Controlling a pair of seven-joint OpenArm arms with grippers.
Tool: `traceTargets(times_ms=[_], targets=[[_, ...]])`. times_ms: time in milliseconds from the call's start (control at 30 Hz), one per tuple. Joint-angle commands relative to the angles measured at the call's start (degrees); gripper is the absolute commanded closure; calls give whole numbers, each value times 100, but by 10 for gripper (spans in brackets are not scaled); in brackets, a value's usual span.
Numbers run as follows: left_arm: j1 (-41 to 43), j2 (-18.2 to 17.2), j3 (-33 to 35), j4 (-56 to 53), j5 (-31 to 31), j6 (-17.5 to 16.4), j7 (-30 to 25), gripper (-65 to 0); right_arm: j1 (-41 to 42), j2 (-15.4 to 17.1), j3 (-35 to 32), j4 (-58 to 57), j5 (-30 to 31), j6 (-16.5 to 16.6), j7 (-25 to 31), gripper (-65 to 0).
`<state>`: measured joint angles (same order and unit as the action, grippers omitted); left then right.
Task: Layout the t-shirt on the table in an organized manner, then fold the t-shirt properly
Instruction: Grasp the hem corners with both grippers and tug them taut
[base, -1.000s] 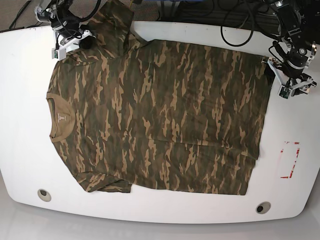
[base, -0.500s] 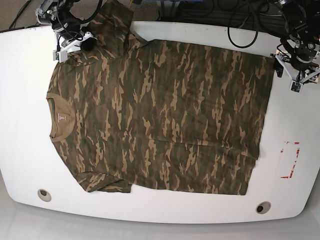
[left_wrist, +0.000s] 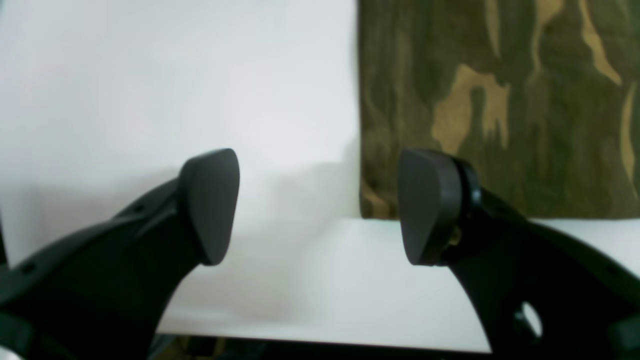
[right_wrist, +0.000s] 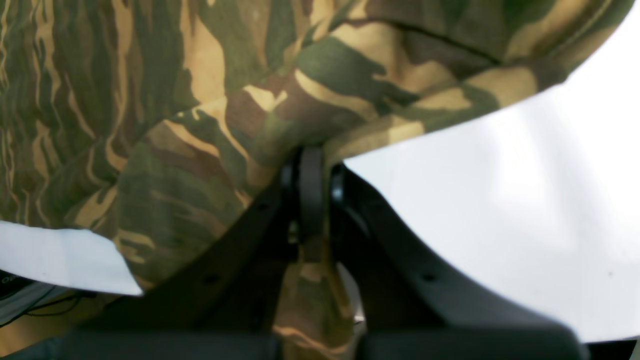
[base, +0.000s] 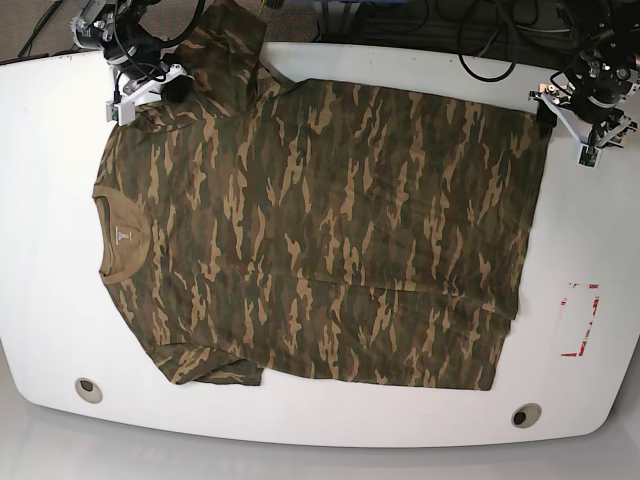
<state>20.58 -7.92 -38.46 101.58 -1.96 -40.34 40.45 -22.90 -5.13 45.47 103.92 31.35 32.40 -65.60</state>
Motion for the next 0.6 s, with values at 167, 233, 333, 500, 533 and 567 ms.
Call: traceTargets(times_ms=[167, 233, 333, 500, 533, 567], targets=[[127, -65, -36, 97, -565, 34, -137, -457, -27, -2, -7, 21, -160, -27, -134, 0], [144, -65, -36, 88, -574, 34, -137, -457, -27, -2, -7, 21, -160, -27, -134, 0], [171, -56, -36, 79, -574, 34, -137, -457, -27, -2, -7, 21, -160, -27, -134, 0], [171, -30, -27, -114, -574, 34, -146, -457, -36, -2, -7, 21, -160, -27, -134, 0], [171, -30, -27, -167, -574, 34, -146, -457, -36, -2, -7, 21, -160, -27, -134, 0], [171, -30, -27, -211, -574, 34, -146, -457, -36, -2, -7, 21, -160, -27, -134, 0]])
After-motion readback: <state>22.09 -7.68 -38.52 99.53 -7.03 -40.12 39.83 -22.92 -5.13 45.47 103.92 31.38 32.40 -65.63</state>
